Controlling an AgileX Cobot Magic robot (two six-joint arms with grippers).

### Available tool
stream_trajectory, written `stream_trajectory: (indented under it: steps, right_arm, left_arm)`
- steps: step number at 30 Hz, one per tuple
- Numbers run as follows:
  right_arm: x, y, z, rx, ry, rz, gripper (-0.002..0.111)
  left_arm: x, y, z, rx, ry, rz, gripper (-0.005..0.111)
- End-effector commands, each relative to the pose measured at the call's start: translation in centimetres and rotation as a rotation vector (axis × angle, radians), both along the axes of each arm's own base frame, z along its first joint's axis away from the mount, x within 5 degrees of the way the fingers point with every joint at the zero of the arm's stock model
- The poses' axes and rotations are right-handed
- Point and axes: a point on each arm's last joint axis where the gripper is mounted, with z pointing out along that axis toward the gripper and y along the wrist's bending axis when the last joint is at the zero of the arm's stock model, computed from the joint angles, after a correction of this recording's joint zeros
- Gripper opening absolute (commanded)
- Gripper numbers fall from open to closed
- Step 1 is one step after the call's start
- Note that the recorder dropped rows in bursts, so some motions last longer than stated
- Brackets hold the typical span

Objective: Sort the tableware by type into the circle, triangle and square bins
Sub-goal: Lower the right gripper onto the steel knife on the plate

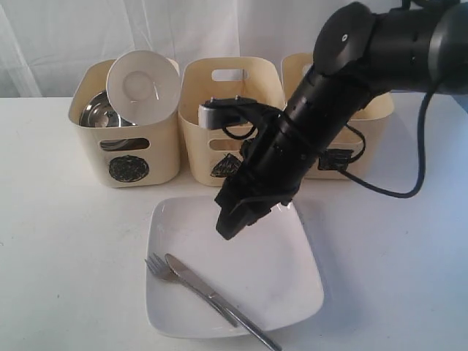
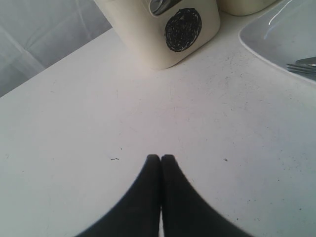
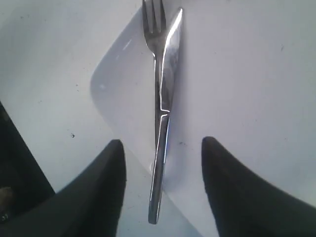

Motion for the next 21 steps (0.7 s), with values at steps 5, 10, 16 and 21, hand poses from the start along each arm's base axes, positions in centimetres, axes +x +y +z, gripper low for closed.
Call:
stream_trajectory:
  steps: [5, 10, 16, 21]
  right_arm:
    - [-0.3, 2.0, -4.2, -0.057, 0.097, 0.072, 0.048]
    - [-0.7, 2.7, -5.8, -0.116, 0.111, 0.123, 0.048]
    - [-1.6, 3.1, -6.5, -0.178, 0.137, 0.189, 0.048]
    - [-1.9, 3.4, -7.2, -0.194, 0.153, 0.206, 0.048]
  left_arm:
    - [0.0, 0.0, -0.1, -0.006, -0.002, -0.003, 0.000]
    - [0.0, 0.0, -0.1, -0.006, -0.002, -0.003, 0.000]
    - [0.0, 0.0, -0.1, -0.006, -0.002, -0.003, 0.000]
    - [0.0, 0.0, -0.1, -0.006, -0.002, -0.003, 0.000]
